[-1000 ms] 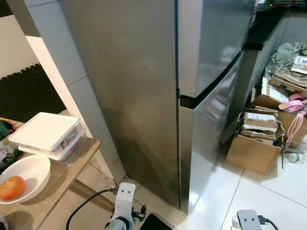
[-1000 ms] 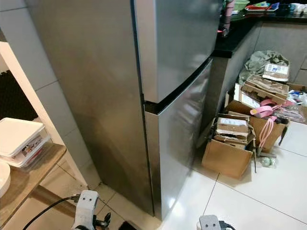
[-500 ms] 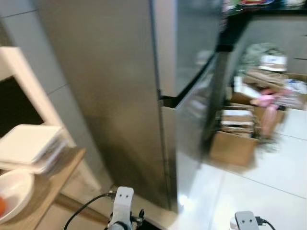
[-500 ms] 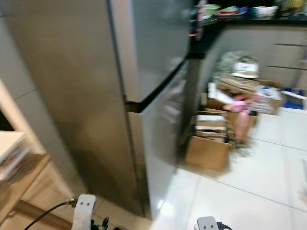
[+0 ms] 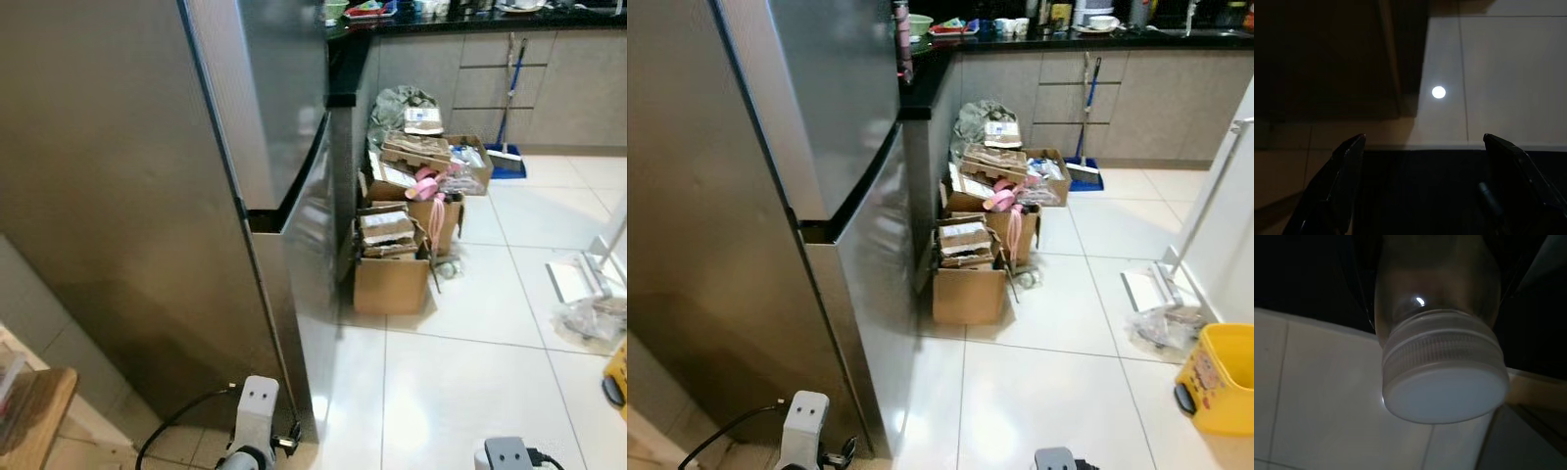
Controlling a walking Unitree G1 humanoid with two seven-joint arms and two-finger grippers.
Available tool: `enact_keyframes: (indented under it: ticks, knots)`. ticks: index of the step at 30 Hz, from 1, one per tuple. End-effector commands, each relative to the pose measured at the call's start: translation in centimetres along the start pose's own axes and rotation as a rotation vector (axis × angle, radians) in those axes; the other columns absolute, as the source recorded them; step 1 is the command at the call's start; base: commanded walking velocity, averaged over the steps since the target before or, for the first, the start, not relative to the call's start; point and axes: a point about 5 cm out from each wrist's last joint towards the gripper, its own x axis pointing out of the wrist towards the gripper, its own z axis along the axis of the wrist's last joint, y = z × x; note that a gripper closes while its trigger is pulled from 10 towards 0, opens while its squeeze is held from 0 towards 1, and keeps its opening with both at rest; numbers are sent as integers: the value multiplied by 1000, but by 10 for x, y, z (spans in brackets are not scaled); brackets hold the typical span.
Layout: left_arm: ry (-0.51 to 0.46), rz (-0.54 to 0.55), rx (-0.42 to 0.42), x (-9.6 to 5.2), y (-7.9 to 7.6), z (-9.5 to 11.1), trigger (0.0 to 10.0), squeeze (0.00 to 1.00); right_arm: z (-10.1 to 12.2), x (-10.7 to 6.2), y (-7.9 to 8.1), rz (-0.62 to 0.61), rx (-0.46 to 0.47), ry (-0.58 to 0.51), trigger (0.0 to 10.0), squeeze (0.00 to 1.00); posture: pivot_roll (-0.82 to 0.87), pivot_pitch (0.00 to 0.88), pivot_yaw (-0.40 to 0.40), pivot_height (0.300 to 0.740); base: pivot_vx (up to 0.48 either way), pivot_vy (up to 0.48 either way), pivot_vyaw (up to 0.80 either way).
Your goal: Restocking fridge
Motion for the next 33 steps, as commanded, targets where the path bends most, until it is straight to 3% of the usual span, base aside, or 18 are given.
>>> enact_keyframes:
  ticks: [1,8,11,16,27,33]
  knots:
    - [20,4,0,-2,2,-6,10000,0,-6,-3,1,2,1,15,10000,0,-95,110,80,740,0,-480,0]
    - [14,16,-11,-2,3,-5,10000,0,-6,-3,2,2,1,14,10000,0,-99,111,83,740,0,-411,0]
    - [2,147,-21,-2,17,-1,10000,0,-6,-2,1,4,1,14,10000,0,-101,114,76,740,0,0,0]
    - [-48,244,-76,-5,32,6,10000,0,-3,-1,1,13,-6,7,10000,0,-98,118,70,740,0,0,0]
    - [-43,249,-87,-7,36,3,10000,0,8,3,3,31,-18,-18,10000,0,-90,125,62,740,0,0,0]
    - [-38,258,-98,-7,33,1,10000,0,8,3,5,37,-20,-21,10000,0,-90,128,63,740,0,-256,0]
